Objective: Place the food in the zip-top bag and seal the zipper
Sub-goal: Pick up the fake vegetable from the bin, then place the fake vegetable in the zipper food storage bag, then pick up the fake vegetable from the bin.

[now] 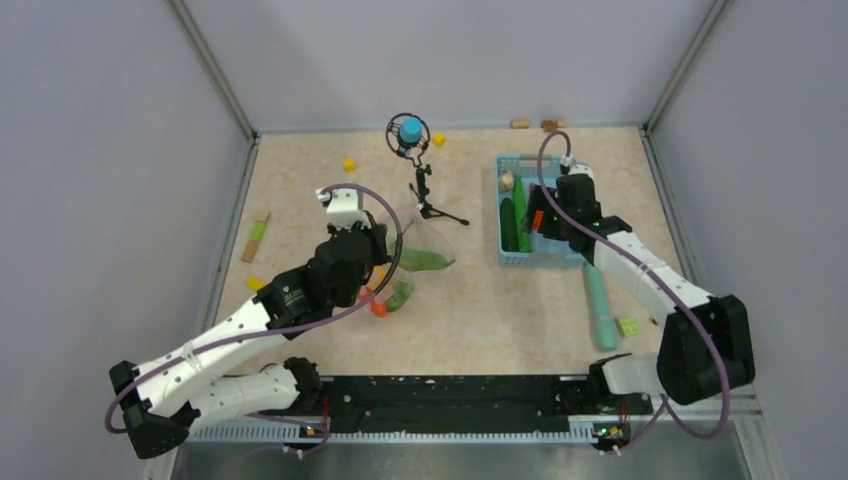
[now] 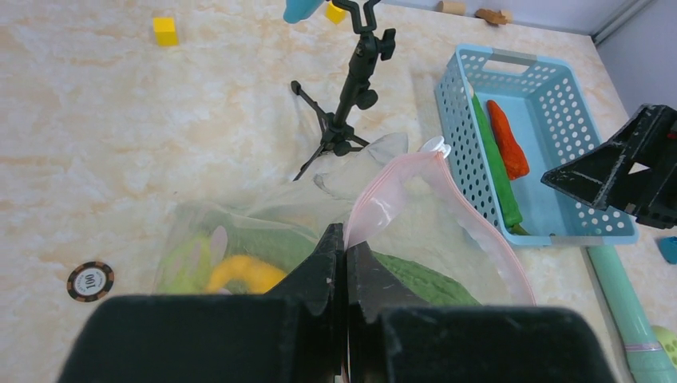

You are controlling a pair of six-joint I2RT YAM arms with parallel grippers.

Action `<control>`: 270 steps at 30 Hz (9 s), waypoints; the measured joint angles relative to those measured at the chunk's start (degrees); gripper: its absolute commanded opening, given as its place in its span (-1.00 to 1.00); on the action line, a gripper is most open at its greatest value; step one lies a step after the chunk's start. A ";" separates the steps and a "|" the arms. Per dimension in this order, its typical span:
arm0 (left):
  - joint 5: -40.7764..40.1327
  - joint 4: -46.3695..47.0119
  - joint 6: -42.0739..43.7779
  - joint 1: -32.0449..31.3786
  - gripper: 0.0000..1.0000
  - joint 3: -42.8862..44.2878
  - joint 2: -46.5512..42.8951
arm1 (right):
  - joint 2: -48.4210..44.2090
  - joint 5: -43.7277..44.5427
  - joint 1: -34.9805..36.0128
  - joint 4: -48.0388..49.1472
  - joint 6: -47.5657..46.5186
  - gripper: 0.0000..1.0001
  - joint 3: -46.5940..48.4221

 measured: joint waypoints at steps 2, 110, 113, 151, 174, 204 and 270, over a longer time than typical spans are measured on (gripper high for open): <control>-0.57 0.15 0.31 0.00 -1.00 0.00 0.33 | 3.87 -1.51 -1.33 -0.57 -0.02 0.61 1.22; 11.56 -0.17 -3.56 0.85 -1.00 0.85 3.69 | -0.61 -1.70 40.24 73.33 -3.93 -1.00 -18.12; 11.50 0.00 -3.56 0.85 -1.00 0.85 3.82 | -0.61 -1.92 40.33 74.12 -3.72 -1.00 -20.48; 19.89 1.73 0.24 1.07 -1.00 1.29 6.01 | 7.87 6.91 41.83 28.22 9.68 -0.75 -1.64; 18.78 2.89 0.76 1.16 -1.00 0.20 4.76 | 7.74 9.27 40.26 19.26 14.03 0.90 2.23; 12.52 5.70 1.09 1.86 -1.00 0.20 6.34 | -11.39 -20.41 27.78 22.73 1.42 0.97 -1.22; 7.69 2.29 1.18 6.38 -1.00 -1.14 4.31 | 23.12 -21.64 -6.58 -3.98 -7.96 -0.31 5.03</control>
